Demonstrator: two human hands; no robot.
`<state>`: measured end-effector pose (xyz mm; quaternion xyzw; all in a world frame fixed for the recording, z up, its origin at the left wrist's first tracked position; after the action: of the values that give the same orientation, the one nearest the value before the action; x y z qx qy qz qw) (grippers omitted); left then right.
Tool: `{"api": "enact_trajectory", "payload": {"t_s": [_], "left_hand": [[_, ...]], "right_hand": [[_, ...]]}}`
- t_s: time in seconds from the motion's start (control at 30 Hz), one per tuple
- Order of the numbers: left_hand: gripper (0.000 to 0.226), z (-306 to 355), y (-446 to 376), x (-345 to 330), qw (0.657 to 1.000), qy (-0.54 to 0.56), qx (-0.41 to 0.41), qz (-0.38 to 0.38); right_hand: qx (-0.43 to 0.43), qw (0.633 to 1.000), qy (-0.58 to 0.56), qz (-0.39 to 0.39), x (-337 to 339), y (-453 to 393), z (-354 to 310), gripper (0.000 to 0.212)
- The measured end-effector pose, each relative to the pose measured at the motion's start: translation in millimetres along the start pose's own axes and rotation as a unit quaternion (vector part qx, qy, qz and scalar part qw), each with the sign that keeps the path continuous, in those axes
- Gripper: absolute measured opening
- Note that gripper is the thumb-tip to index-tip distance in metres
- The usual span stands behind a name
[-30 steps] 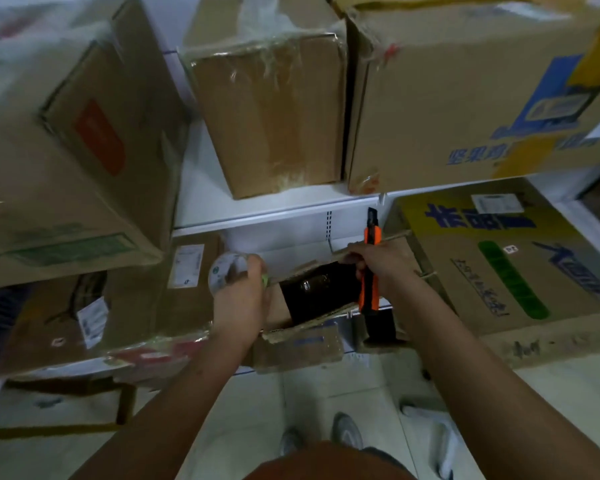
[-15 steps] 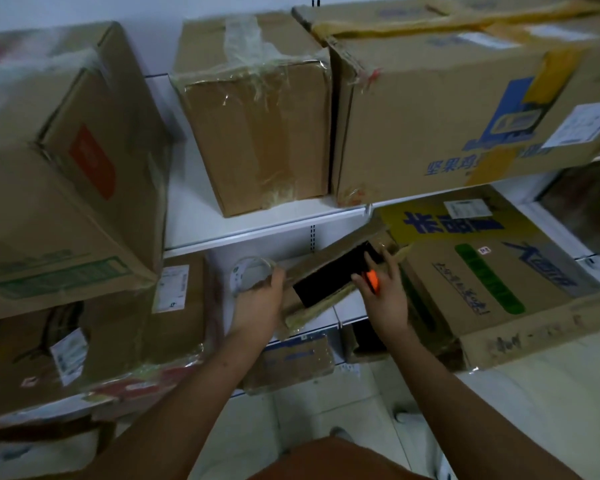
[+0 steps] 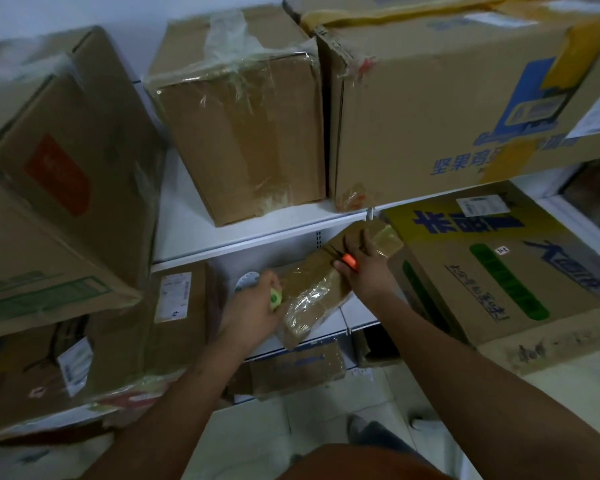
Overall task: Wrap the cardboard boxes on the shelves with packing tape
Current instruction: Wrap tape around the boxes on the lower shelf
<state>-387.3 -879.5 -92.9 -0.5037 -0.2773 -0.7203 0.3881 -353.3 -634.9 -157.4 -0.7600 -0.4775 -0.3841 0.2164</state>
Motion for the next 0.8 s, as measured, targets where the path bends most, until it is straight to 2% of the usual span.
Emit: {"api": "enact_trajectory", "payload": {"t_s": [0.13,0.2,0.37,0.43,0.5,0.6,0.7,0.8], "left_hand": [[0.043,9,-22,5,0.995,-0.075,0.049,0.041],[0.046,12,-33,2,0.993,-0.088,0.072,0.037],[0.041,8,-43,-5,0.987,-0.003,0.15,0.052],[0.041,2,-44,-6,0.983,0.015,0.175,0.043],[0.043,-4,-49,-6,0.979,0.046,0.196,0.025],[0.045,-5,-57,-4,0.976,0.059,0.211,0.014],[0.043,-4,-66,-10,0.978,0.049,0.2,-0.025],[0.045,-2,-69,-12,0.979,0.034,0.193,-0.057]], "right_hand": [[0.056,0.997,0.037,-0.041,4,-16,-2,0.05],[0.085,0.993,0.055,-0.06,7,-27,-1,0.049],[0.158,0.978,0.072,-0.116,5,-48,-17,0.05],[0.206,0.973,0.044,-0.096,3,-36,-16,0.053],[0.163,0.986,-0.002,-0.045,11,-16,6,0.053],[0.013,0.998,0.062,0.0,25,3,68,0.056],[-0.152,0.987,0.058,-0.02,43,0,142,0.073],[-0.204,0.967,0.134,-0.07,61,-4,191,0.068]]}}
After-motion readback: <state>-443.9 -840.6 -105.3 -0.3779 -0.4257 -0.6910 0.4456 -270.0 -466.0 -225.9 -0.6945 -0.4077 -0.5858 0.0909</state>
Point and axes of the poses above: each hand's wrist, its own y-axis away from the middle knuckle, its own x-axis out of the back of the hand, z = x × y, the point moved 4 cm from there along -y, towards the middle knuckle, and after that the axes turned 1 degree about -y, right-handed, at the moved point
